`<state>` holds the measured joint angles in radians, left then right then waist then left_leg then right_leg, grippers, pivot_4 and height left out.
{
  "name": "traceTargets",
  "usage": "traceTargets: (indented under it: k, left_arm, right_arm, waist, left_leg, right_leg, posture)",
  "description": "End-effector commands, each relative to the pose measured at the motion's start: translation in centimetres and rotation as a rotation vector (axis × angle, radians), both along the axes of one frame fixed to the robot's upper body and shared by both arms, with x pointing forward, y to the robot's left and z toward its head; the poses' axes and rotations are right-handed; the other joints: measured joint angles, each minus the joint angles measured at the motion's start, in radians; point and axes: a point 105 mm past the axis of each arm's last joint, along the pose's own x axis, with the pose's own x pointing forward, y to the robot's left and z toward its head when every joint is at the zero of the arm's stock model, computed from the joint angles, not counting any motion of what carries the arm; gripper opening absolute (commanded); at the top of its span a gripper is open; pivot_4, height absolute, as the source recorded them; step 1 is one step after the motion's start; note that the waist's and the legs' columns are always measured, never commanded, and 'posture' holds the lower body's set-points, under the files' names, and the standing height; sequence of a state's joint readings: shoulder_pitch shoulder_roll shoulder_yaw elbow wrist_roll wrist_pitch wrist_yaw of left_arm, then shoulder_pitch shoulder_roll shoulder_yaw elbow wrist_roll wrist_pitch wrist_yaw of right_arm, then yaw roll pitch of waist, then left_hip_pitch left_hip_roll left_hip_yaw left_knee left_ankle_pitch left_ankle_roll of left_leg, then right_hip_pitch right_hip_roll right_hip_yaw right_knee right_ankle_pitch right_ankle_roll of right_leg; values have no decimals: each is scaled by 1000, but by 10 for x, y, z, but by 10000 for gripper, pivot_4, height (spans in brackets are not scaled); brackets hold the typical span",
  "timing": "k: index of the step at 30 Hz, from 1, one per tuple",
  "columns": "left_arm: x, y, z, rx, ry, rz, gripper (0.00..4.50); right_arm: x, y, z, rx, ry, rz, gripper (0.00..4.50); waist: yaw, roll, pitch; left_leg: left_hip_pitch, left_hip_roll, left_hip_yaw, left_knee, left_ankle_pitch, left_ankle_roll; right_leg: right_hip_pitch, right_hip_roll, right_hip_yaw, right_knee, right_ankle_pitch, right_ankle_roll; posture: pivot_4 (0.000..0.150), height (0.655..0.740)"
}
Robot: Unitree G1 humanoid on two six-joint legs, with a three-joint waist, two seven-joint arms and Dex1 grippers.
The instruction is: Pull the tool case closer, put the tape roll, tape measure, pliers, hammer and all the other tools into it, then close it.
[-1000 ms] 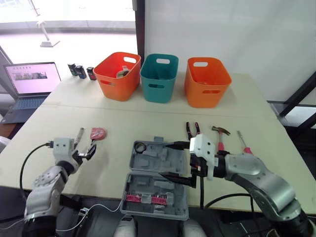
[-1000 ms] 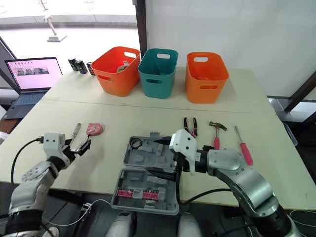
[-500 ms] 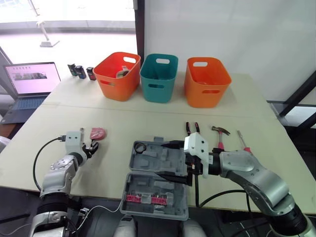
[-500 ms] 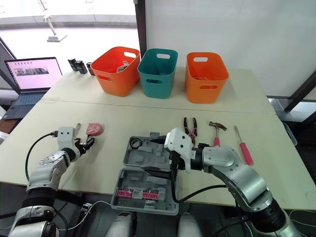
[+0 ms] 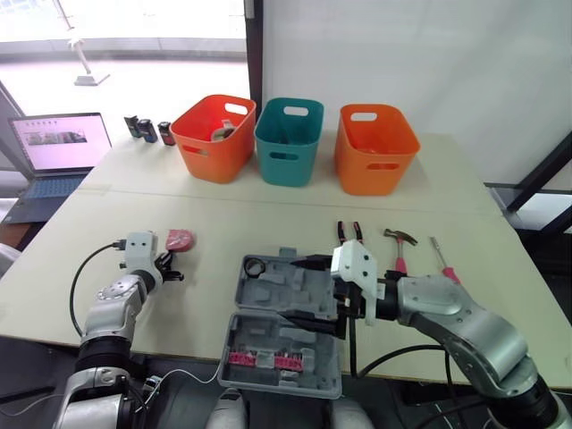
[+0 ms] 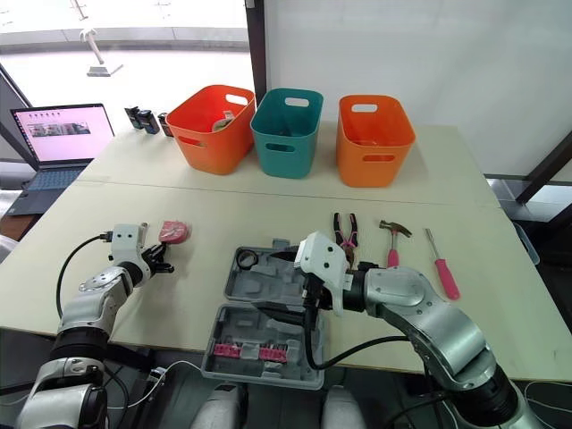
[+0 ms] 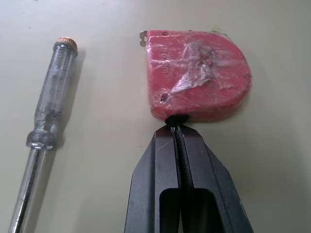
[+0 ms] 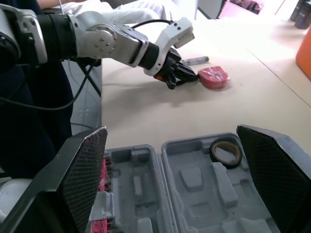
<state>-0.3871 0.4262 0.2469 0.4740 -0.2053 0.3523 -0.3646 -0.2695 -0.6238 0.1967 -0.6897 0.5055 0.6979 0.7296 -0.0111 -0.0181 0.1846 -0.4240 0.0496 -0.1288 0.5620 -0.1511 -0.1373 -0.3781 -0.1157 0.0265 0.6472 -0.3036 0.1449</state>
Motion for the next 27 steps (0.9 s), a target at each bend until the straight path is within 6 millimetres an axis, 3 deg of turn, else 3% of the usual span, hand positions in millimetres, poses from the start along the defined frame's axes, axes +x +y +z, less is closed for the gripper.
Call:
traceTargets:
  k: [1, 3, 6, 10, 14, 19, 27]
  left_arm:
    - [-15, -19, -6, 13, -8, -84, 256]
    - [-27, -29, -7, 12, -23, -126, 256]
    - [-64, -39, -21, 50, -2, -208, 256]
    - [-104, -45, -35, 32, 49, -265, 256]
    - [-158, -39, -49, 94, 152, -434, 256]
    - [-177, -26, -45, 125, 184, -522, 256]
    - [-183, -19, -45, 150, 220, -598, 256]
  right_arm:
    - [-6, -3, 8, 5, -26, 1, 45000]
    - [-7, -5, 7, 3, -20, -7, 45000]
    - [-7, -7, 5, -1, -6, -26, 45000]
    - [-6, -11, 1, -8, 5, -49, 45000]
    - [-2, -15, 0, -17, 5, -69, 45000]
    - [2, -17, 0, -31, -6, -74, 45000]
    - [4, -16, 1, -30, -16, -72, 45000]
  waist:
    - [-2, 0, 0]
    - [-2, 0, 0]
    - [-6, 0, 0]
    - [-4, 1, -1]
    - [-12, 1, -2]
    - [-6, 7, -9]
    - [-9, 8, -9]
  left_leg:
    - [0, 0, 0, 0, 0, 0]
    - [0, 0, 0, -1, 0, 0]
    - [0, 0, 0, -1, 0, 0]
    - [0, 0, 0, -1, 0, 0]
    - [0, 0, 1, -1, -1, -1]
    - [-3, 0, 3, -1, -2, -1]
    - [-5, 1, 5, -4, -4, 5]
  right_leg:
    - [0, 0, 0, 0, 0, 0]
    - [0, 0, 0, 0, 0, 0]
    - [0, 0, 0, -1, 0, 0]
    - [-1, 0, 0, -1, -2, -4]
    - [-2, -1, 0, -3, -2, -6]
    - [-9, -3, 0, -9, -1, -8]
    - [-9, -3, 1, -15, 0, -8]
  posture:
    - [1500, 7400]
    - [1500, 7400]
    - [1500, 7400]
    - [1500, 7400]
    - [1500, 7400]
    - [1500, 7400]
    - [1500, 7400]
